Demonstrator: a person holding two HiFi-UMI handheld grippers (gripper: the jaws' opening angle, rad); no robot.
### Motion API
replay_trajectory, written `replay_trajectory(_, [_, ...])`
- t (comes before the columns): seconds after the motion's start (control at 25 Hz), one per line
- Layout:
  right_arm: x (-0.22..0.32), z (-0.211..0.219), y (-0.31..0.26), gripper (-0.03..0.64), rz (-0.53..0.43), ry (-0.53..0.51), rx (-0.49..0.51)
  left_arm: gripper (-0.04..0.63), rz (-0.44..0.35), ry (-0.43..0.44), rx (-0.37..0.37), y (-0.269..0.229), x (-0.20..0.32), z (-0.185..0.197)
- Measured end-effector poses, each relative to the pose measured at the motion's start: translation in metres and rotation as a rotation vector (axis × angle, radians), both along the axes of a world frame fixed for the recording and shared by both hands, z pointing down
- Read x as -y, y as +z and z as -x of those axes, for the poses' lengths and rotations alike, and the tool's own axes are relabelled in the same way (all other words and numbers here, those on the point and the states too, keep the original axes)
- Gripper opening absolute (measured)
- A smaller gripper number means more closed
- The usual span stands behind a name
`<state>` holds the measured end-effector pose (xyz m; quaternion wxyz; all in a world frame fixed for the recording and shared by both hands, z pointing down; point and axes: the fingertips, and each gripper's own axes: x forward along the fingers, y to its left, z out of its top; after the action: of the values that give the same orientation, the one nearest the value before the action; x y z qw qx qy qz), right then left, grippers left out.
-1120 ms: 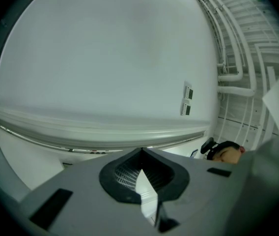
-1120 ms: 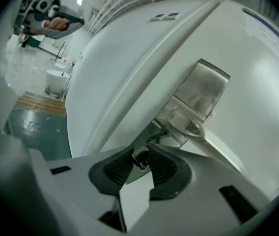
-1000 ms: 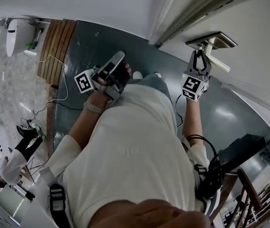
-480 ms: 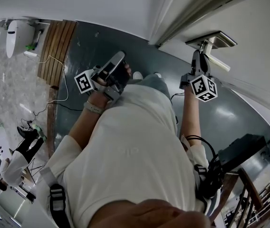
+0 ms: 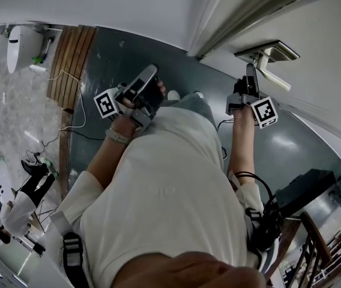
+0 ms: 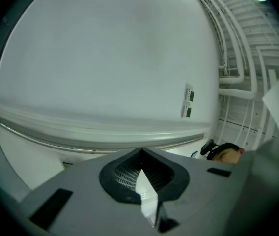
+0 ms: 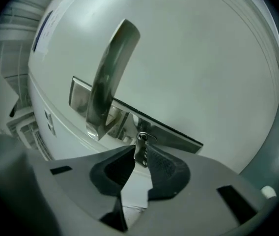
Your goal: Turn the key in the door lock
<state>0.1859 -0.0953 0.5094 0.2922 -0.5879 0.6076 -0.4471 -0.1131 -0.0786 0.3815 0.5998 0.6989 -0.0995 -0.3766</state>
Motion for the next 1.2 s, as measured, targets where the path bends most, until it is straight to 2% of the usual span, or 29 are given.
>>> replay_trajectory(0.28, [-0.003,-0.005,0.004,0.074,-0.039,0.023,0.189,0.009,0.0,-0.003,-0.003,0.001,-0.002,0.0])
replay_trajectory(0.48, [-0.004,-0.007,0.008,0.071,-0.101,0.057,0.448,0.009,0.002,-0.004,-0.003,0.002,-0.003,-0.001])
replay_trajectory(0.68, [-0.005,-0.009,0.013,0.071,-0.168,0.081,0.66,0.009,0.001,0.003,0.001,0.002,-0.004,-0.003])
replay_trajectory(0.8, [-0.004,-0.008,0.017,0.04,-0.227,0.103,0.811,0.009,0.002,0.005,0.004,0.001,-0.004,-0.002])
replay_trajectory(0.96, [-0.005,-0.006,0.018,0.04,-0.27,0.098,0.864,0.009,0.002,0.006,0.008,0.001,-0.004,-0.002])
replay_trajectory(1.2, [-0.004,-0.002,0.017,0.04,-0.275,0.08,0.877,0.009,0.005,0.007,0.008,0.0,-0.002,-0.001])
